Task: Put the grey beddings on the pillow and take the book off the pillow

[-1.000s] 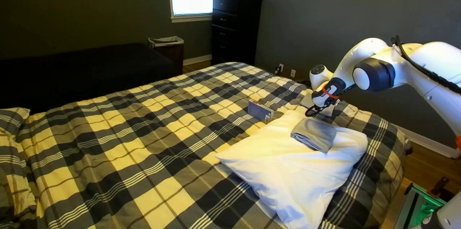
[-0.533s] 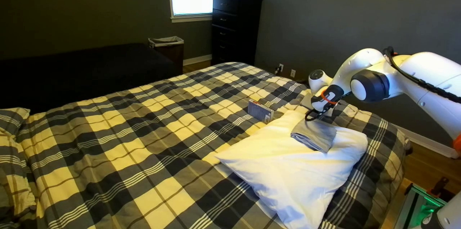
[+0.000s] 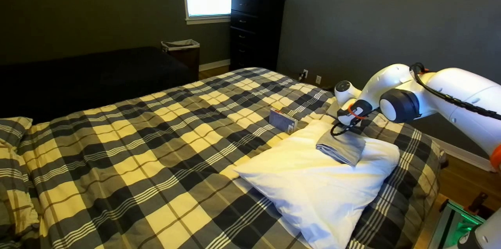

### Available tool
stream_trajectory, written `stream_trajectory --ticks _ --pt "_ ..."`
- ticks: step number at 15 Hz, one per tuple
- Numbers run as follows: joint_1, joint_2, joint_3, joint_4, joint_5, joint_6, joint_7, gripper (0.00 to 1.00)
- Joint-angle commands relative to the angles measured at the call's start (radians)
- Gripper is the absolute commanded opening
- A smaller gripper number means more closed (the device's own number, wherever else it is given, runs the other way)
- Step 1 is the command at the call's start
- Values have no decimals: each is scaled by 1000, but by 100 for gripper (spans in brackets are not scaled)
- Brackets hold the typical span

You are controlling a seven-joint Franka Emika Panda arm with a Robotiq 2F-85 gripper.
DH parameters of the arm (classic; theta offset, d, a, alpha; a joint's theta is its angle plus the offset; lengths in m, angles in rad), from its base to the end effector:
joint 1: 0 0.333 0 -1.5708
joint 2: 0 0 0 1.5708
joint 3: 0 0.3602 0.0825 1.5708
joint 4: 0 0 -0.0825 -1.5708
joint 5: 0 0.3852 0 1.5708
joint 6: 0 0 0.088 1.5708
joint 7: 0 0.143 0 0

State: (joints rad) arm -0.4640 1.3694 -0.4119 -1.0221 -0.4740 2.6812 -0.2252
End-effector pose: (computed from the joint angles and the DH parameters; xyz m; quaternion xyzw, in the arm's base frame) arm 0.6356 -0.5364 0.0241 0.9373 0.0666 -0.0235 0.3414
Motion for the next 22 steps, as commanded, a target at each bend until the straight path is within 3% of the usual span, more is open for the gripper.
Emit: stream_trajectory --ticks 1,7,8,9,11,18,22 --pt "-23 88 -11 120 31 9 -8 100" --pt "-36 157 -44 224 34 2 19 100" --pt "-38 167 -49 240 34 1 22 93" --pt "-41 176 -53 254 34 0 24 74" --pt "-32 118 -37 165 -28 30 64 58" --pt "-48 103 10 182 30 -17 2 4" --pt "-70 50 64 136 34 -1 -49 1"
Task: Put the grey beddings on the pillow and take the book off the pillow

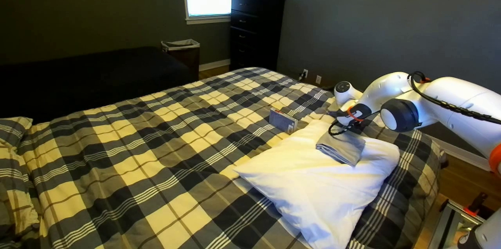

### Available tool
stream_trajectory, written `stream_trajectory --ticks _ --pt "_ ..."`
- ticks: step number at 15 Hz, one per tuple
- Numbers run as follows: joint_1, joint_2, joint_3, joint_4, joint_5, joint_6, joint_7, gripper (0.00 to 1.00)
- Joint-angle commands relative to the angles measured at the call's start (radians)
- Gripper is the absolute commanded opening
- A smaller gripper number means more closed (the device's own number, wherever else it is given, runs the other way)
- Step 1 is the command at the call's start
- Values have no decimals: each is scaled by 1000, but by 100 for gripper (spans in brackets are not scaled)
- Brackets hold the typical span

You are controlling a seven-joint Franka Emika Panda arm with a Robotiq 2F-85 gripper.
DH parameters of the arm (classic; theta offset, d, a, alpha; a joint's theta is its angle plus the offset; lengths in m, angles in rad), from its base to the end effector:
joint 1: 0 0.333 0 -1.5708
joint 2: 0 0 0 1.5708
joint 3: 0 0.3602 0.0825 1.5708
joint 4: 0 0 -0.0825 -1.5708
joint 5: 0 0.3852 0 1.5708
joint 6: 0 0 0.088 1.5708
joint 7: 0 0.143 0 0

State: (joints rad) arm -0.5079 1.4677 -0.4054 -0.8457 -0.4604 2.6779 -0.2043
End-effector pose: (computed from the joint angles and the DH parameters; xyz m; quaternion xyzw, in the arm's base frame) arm 0.6497 -0.5500 0.0172 0.9330 0.0535 0.0101 0.3558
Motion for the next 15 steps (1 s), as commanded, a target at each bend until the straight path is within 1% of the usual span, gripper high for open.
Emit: stream_trajectory --ticks 1,3,6,12,15 --pt "-37 -75 90 -66 27 -13 -109 2" --pt "-59 -123 141 -115 32 -10 -165 2" --pt "-92 -213 212 -219 35 0 -236 2" --pt "-144 -425 314 -467 24 -4 -355 2" --pt "-166 -532 358 -592 26 -23 -407 2"
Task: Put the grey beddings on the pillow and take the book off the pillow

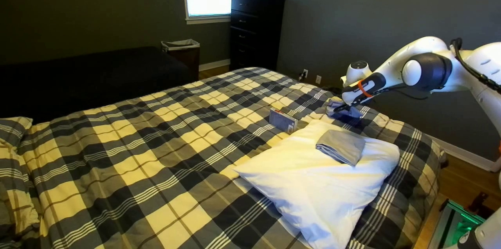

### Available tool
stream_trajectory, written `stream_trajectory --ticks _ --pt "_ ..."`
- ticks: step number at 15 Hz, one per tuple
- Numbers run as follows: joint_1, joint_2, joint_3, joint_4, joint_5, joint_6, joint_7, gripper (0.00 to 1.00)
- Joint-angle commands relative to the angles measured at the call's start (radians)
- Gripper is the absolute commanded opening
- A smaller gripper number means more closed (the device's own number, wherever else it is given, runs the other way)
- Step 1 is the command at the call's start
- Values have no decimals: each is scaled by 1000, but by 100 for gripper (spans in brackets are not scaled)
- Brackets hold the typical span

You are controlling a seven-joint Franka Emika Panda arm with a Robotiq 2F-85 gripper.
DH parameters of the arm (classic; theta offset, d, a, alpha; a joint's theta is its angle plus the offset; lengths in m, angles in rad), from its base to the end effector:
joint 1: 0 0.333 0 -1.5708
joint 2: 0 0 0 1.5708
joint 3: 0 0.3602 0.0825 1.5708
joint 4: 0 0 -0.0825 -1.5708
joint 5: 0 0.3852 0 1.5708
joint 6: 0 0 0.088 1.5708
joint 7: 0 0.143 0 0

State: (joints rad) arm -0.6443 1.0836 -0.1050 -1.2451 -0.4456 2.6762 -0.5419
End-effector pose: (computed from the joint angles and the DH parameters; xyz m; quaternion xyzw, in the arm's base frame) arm 0.6252 -0.5374 0.1206 0.9645 0.1121 0.0293 0.2372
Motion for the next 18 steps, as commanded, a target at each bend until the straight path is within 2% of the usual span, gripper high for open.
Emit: stream_trajectory --ticks 1,4,5,7,8,13,14,18 --pt "-39 -179 74 -233 14 -33 -90 2" --pt "-56 -270 105 -340 22 -86 -114 2" --pt "-32 -294 78 -367 80 -100 -154 2" --pt "-36 -326 83 -409 120 -63 -176 2" --pt "0 -255 41 -314 112 -74 -154 7" --pt "0 -302 43 -370 135 -75 -172 7" --pt "0 -302 43 -372 135 -74 -172 2" --pt "47 -402 -12 -542 97 32 -142 2"
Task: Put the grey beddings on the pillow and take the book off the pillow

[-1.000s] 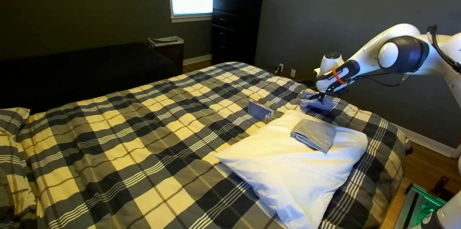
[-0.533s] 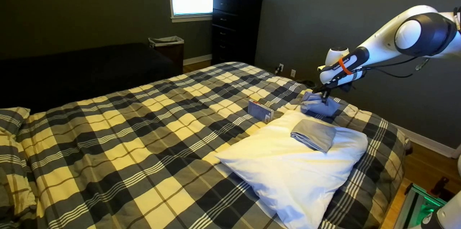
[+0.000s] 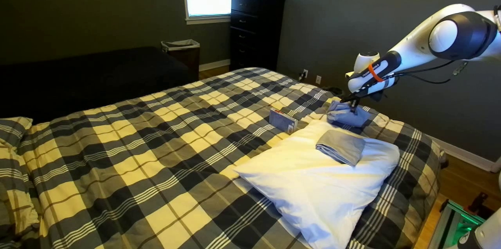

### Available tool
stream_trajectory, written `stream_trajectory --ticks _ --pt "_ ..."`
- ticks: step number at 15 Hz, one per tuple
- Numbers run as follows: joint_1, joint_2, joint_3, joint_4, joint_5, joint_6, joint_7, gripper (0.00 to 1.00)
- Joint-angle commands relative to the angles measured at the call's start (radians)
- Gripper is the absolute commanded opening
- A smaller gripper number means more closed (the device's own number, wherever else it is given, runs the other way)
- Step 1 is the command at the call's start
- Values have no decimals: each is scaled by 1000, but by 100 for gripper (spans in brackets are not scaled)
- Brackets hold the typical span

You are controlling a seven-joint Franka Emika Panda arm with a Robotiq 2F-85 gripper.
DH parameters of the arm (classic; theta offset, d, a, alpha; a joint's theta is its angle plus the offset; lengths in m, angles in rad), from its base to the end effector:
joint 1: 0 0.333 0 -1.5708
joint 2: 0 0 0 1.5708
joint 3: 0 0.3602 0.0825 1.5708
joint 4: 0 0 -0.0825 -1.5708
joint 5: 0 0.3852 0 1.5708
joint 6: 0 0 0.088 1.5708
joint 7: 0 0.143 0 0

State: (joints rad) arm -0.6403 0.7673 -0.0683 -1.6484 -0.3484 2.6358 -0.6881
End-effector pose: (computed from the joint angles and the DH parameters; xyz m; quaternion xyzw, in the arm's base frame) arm 0.5710 -0.4766 0.1819 0.9763 0.1433 0.0029 0.1622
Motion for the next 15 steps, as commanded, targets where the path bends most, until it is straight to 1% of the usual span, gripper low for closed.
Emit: stream_trajectory --ticks 1,6,8,11,15 --pt "54 -110 -61 -182 -2 97 7 2" --pt "112 -240 -106 -387 -1 180 26 2" --pt "129 -297 -110 -457 13 184 33 2" --pt "145 -368 -91 -529 41 148 16 2" --pt "202 -432 -92 -600 57 117 31 2"
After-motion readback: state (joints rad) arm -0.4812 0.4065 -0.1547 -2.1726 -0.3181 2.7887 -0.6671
